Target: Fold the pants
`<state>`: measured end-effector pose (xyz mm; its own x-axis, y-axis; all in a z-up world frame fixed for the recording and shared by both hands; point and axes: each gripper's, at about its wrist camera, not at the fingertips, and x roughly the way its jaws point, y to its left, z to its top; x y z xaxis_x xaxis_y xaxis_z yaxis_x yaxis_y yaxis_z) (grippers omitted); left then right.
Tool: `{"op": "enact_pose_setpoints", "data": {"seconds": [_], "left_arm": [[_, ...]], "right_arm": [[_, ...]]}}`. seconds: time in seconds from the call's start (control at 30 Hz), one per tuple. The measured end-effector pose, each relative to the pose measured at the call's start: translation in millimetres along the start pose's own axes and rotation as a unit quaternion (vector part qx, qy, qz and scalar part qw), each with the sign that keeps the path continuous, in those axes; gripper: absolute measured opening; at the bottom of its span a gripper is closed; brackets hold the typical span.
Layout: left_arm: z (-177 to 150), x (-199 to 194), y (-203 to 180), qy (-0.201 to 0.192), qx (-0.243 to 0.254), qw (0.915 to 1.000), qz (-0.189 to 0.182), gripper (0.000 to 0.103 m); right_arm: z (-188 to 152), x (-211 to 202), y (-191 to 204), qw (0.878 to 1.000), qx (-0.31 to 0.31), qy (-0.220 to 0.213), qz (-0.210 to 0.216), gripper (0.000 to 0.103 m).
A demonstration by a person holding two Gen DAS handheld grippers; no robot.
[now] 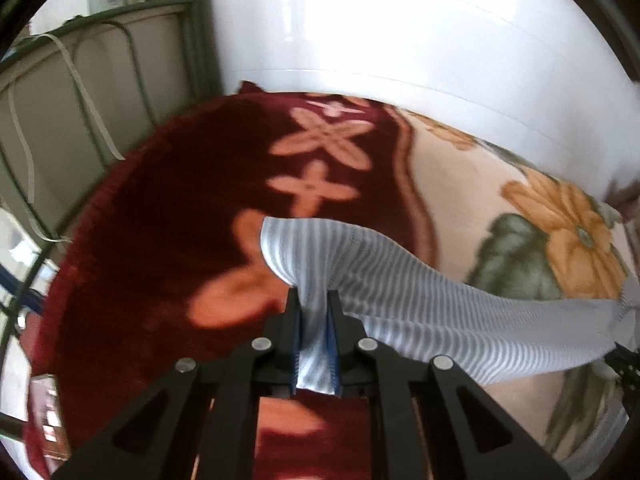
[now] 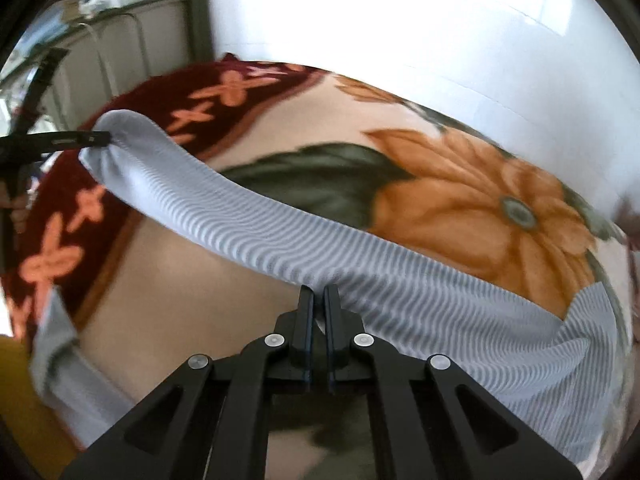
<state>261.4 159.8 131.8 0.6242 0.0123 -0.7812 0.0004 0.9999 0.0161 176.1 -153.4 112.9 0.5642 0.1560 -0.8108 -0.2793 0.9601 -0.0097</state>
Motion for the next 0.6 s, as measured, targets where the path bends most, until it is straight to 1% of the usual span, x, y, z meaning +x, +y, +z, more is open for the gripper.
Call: {"op": "enact_pose_setpoints", "data": {"seconds": [0.1, 0.2, 0.3, 0.4, 0.43, 0.5, 0.53, 0.57, 0.6], "left_arm": [[1, 7, 26, 0.015, -0.019, 0.9996, 0.015, 0.011], [-6, 17, 48, 0.026, -0.03, 0.9988, 0.028, 0.011], [-12, 30, 62, 0.042, -0.032, 0.9978, 0.042, 0.012], [-13, 41, 68, 0.054, -0.028, 0.9976, 0.032, 0.015], [-14, 44, 67, 0.057, -0.022, 0.9976, 0.033, 0.021], [-16, 44, 65, 0.05, -0.011, 0.9976, 0.046, 0.029], [-18, 42, 64, 0.047, -0.009, 0.9978, 0.047, 0.038], [-19, 38, 65, 0.044, -0.008, 0.9982, 0.04, 0.048], [-22, 34, 64, 0.042, -0.009, 0.9986, 0.031, 0.053]], "right_arm": [[2, 10, 22, 1.0, -0.013, 0.008, 0.021, 0.006], [-1, 26, 41, 0.999, -0.016, 0.027, 0.04, 0.006], [-4, 39, 53, 0.999, -0.021, 0.039, 0.031, 0.006], [-5, 50, 48, 0.999, -0.005, 0.049, 0.017, 0.006], [-4, 52, 46, 0.998, 0.001, 0.054, 0.015, 0.007], [-4, 54, 45, 0.998, 0.01, 0.061, 0.015, 0.01], [-5, 52, 45, 0.998, 0.011, 0.06, 0.015, 0.015], [-5, 50, 46, 0.998, 0.01, 0.059, 0.015, 0.023], [-6, 47, 47, 0.998, 0.01, 0.056, 0.015, 0.026]]}}
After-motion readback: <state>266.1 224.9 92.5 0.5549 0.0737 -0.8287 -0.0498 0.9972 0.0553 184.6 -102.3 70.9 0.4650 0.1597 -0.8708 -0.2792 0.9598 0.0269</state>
